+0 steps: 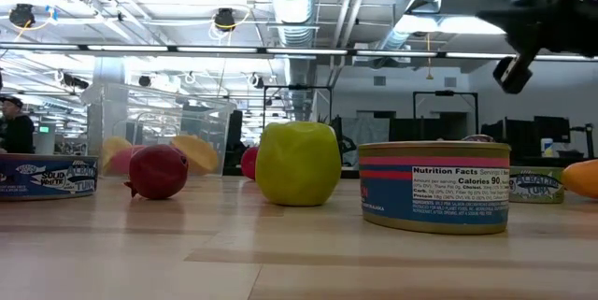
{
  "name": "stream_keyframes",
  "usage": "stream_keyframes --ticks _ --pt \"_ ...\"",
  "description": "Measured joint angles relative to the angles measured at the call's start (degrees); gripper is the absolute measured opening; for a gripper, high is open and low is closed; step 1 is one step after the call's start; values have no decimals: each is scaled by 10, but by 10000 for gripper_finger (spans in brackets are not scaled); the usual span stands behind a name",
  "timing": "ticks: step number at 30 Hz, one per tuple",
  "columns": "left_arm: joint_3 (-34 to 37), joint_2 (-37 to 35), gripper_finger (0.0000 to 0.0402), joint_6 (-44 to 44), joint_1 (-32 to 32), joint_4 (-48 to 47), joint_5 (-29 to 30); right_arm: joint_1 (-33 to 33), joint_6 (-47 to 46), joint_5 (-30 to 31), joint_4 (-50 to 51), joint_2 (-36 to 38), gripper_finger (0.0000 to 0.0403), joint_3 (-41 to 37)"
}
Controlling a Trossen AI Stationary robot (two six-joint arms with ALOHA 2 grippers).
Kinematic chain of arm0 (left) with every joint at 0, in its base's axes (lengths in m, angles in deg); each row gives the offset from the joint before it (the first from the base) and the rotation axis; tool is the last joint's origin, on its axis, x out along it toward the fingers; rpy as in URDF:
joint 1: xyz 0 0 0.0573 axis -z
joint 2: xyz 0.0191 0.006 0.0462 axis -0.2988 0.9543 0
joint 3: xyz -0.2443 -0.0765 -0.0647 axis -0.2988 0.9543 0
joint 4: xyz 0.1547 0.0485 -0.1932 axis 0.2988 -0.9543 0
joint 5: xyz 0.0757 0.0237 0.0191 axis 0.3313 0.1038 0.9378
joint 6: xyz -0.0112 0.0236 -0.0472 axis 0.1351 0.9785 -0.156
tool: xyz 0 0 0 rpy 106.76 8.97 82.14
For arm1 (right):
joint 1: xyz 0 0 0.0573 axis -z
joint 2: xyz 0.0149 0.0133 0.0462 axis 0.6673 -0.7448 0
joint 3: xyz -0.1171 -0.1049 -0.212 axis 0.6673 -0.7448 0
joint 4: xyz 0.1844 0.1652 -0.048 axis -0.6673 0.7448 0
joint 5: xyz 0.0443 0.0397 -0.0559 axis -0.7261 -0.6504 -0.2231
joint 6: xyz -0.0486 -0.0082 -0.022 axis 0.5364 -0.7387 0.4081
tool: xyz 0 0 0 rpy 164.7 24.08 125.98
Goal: Pick & Place Food Item
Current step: Put the top red apple into the transparent bin
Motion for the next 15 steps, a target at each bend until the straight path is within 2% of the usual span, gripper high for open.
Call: stream_keyframes --ticks 6,9,12,15 --pt "0 -39 18 22 0 0 0 17 -8 15 -13 -1 0 18" --pt "0 -58 18 32 0 0 1 42 17 -8 -9 0 6 51" --pt "0 -74 15 33 0 0 30 63 84 -83 80 -11 40 108" --pt "0 -86 15 33 -6 -3 63 76 153 -134 242 -42 98 184"
